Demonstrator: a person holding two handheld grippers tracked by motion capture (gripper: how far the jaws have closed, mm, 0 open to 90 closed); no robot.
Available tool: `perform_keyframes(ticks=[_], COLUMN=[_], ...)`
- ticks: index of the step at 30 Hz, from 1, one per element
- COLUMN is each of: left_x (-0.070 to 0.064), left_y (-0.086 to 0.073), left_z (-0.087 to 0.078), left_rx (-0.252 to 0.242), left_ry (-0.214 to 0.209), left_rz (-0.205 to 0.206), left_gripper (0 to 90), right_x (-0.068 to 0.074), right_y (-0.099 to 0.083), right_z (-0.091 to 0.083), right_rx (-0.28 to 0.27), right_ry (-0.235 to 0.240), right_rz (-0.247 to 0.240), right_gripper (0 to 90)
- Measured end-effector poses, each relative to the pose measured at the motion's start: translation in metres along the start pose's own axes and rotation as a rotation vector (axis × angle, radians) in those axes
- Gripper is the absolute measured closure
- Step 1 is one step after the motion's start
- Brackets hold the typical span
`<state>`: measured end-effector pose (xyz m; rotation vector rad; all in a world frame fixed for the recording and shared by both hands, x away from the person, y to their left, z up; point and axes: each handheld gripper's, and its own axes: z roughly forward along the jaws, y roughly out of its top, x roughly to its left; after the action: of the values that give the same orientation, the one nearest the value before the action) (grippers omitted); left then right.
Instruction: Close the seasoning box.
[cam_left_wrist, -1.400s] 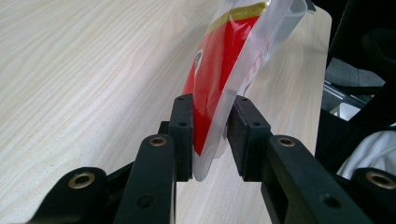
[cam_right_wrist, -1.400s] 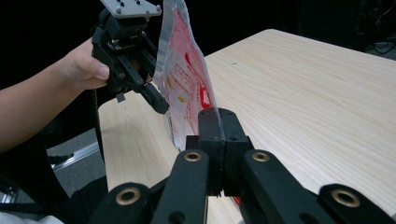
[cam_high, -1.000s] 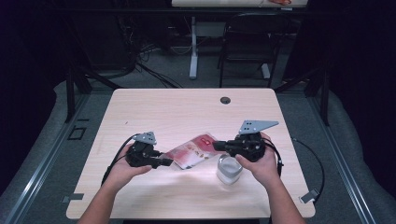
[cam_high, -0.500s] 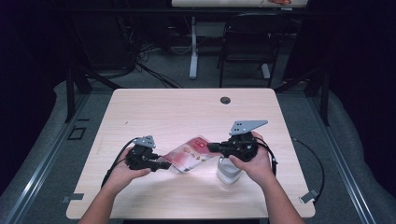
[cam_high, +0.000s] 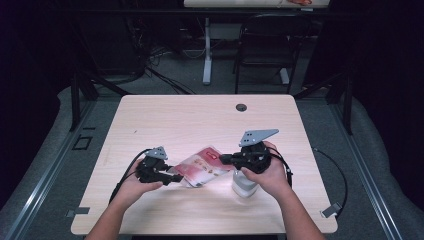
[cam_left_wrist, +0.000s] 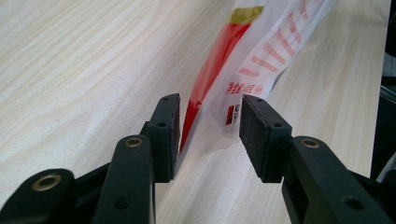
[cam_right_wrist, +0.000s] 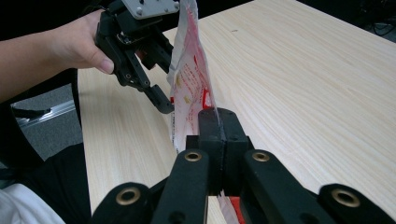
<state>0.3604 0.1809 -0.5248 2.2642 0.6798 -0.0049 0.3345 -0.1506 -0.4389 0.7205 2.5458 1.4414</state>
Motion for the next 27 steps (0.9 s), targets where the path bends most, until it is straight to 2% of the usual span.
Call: perform_keyframes(ticks=[9,13,18,27], left_x=[0.005,0.004,0.004,0.005], left_y=[-0.003,-0.004,-0.005,-0.008], left_z=[-0.016,-0.021,-0.024,-0.023], left_rx=[-0.052,-0.074,-0.066,-0.034], left_ry=[0.01,0.025,0.035,0.047], left_rz=[-0.026,-0.019,-0.014,-0.014], left_gripper=[59.3,63.0,70.1,74.6], right_x=[0.0,0.002,0.004,0.008], right_y=[0.002,0.004,0.008,0.013], right_z=[0.002,0.003,0.005,0.01], right_rx=[-0.005,-0.004,-0.002,-0.003], right_ry=[-0.001,0.0,-0.001,0.008], right_rz=[-0.001,-0.005,-0.011,-0.018], right_gripper=[90.0,90.0,90.0,89.9])
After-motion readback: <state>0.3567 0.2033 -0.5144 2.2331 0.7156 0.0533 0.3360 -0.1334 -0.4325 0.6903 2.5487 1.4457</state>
